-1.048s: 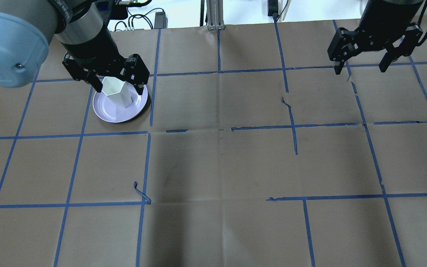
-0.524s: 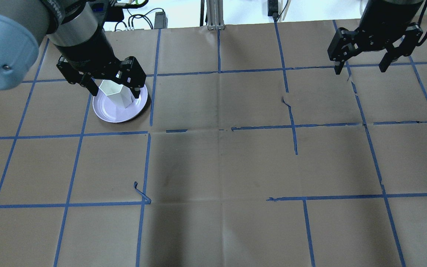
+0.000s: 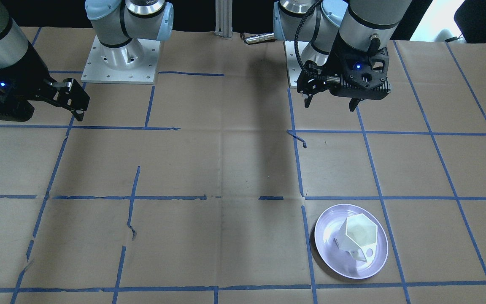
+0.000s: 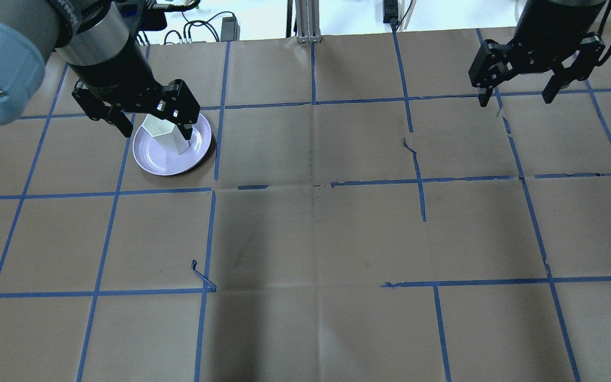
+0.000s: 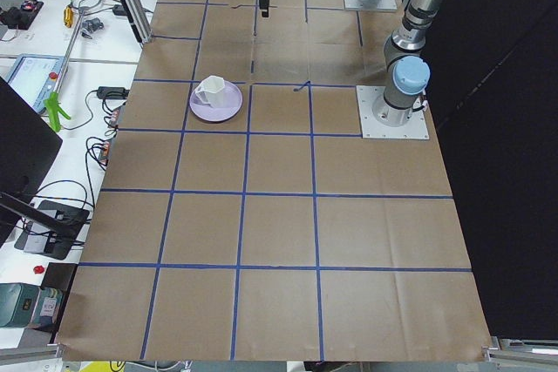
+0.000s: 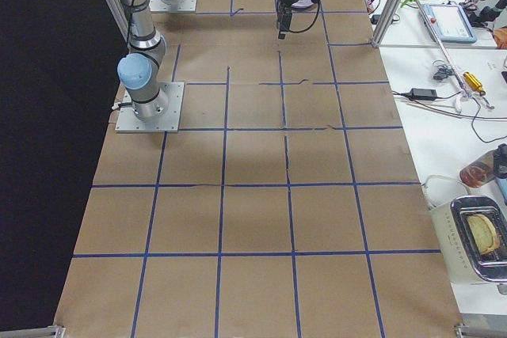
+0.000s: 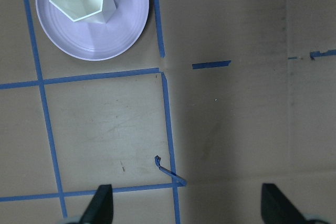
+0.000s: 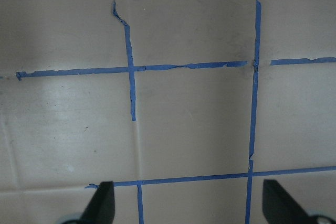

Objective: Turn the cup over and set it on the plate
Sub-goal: 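Open the left gripper and raise it away from the cup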

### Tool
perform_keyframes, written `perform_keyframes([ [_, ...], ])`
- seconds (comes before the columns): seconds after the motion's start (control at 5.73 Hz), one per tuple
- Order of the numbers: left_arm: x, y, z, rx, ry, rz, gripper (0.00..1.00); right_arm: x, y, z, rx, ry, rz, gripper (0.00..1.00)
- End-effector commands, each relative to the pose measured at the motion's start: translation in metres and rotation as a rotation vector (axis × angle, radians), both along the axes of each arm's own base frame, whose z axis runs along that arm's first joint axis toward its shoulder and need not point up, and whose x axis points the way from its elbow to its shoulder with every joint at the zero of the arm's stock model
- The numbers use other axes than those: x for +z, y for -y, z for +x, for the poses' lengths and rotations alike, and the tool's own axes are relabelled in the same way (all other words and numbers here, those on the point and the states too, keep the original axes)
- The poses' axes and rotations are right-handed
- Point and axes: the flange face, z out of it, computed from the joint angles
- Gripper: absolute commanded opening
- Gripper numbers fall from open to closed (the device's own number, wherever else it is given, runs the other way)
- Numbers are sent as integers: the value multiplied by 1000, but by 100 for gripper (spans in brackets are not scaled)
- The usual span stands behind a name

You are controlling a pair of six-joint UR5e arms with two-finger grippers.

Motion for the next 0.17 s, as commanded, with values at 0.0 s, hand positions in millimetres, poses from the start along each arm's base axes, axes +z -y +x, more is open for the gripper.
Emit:
perform_keyframes([
  [0.0,1,-1,-1,1,-10,-1,99,0,0,0,0,0,1,100],
])
